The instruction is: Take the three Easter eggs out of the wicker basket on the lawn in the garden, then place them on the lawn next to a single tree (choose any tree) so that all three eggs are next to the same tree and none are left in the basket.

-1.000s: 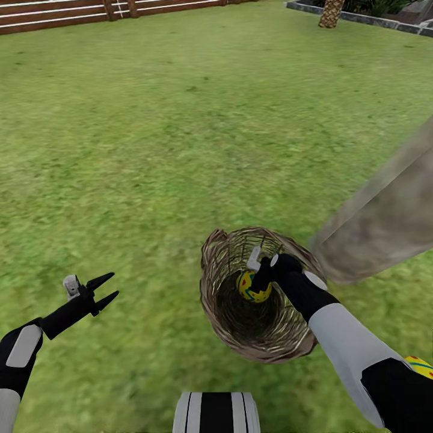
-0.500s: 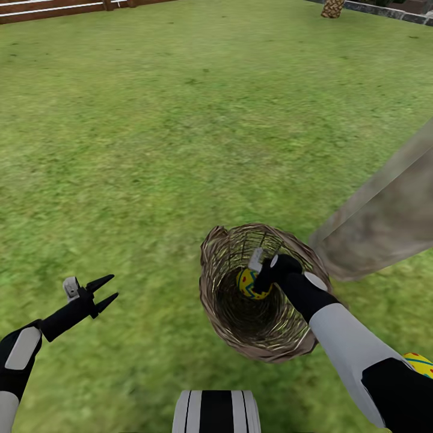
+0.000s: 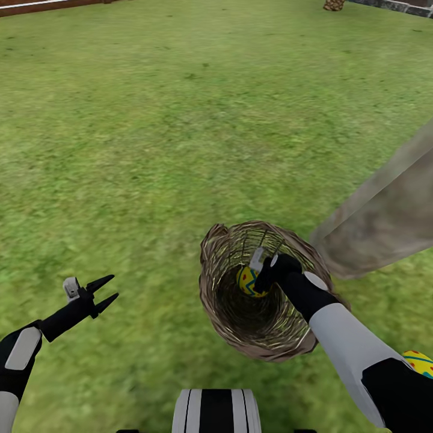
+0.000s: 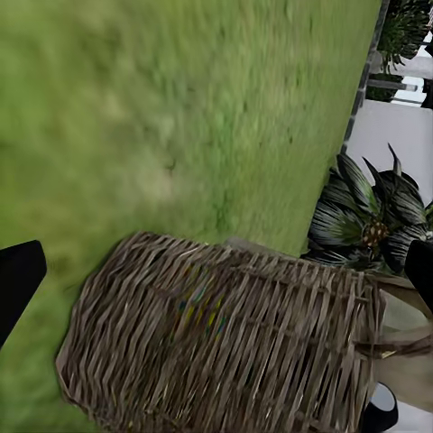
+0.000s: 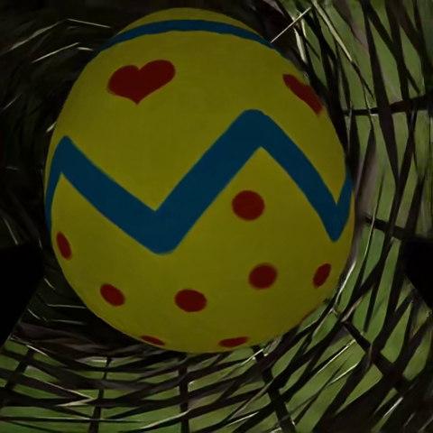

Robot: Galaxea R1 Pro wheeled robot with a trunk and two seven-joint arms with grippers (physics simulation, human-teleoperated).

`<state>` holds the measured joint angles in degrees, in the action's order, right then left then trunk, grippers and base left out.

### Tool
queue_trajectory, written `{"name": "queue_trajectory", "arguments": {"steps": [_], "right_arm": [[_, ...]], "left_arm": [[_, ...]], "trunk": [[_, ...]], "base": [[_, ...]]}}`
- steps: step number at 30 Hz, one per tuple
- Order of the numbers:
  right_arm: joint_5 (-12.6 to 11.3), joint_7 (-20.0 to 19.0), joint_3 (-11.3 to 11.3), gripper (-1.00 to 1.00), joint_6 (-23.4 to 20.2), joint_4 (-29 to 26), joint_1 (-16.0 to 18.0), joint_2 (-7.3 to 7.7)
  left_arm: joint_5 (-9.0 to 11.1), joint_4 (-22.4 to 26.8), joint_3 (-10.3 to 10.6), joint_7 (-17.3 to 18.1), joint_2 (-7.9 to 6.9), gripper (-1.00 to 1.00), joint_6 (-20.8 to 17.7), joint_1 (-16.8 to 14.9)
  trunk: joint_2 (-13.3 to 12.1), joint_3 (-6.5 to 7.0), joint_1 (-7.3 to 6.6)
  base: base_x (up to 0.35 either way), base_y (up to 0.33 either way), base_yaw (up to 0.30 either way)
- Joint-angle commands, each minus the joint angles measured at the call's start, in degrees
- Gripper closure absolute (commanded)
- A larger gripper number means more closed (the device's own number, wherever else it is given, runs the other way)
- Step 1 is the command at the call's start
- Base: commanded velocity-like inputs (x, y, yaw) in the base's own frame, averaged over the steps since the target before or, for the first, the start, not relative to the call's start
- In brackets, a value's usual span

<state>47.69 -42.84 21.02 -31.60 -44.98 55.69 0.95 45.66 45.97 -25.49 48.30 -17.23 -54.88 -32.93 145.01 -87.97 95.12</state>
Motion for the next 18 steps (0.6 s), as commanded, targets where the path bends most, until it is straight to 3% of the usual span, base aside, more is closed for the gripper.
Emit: {"name": "queue_trajectory", "arguments": {"steps": [1, 11, 18], "right_arm": [[0.47, -0.32, 0.13, -1.00, -0.16, -0.28, 0.03, 0.03], [0.39, 0.82, -0.09, -1.00, -0.22, -0.51, 0.03, 0.02], [0.38, 0.82, -0.10, -1.00, -0.22, -0.49, 0.03, 0.02]], "left_arm": [[-0.13, -0.01, -0.09, 0.22, 0.01, -1.00, -0.22, -0.02], [-0.22, 0.01, 0.00, 0.22, 0.01, -1.00, -0.22, -0.03], [-0.22, -0.01, 0.06, 0.21, 0.07, -1.00, -0.22, -0.03]], "trunk": [[0.01, -0.04, -0.01], [0.12, -1.81, 0.20], [0.15, -2.25, 0.25]], "base": [[0.000, 0.000, 0.000], [0.000, 0.000, 0.000], [0.000, 0.000, 0.000]]}}
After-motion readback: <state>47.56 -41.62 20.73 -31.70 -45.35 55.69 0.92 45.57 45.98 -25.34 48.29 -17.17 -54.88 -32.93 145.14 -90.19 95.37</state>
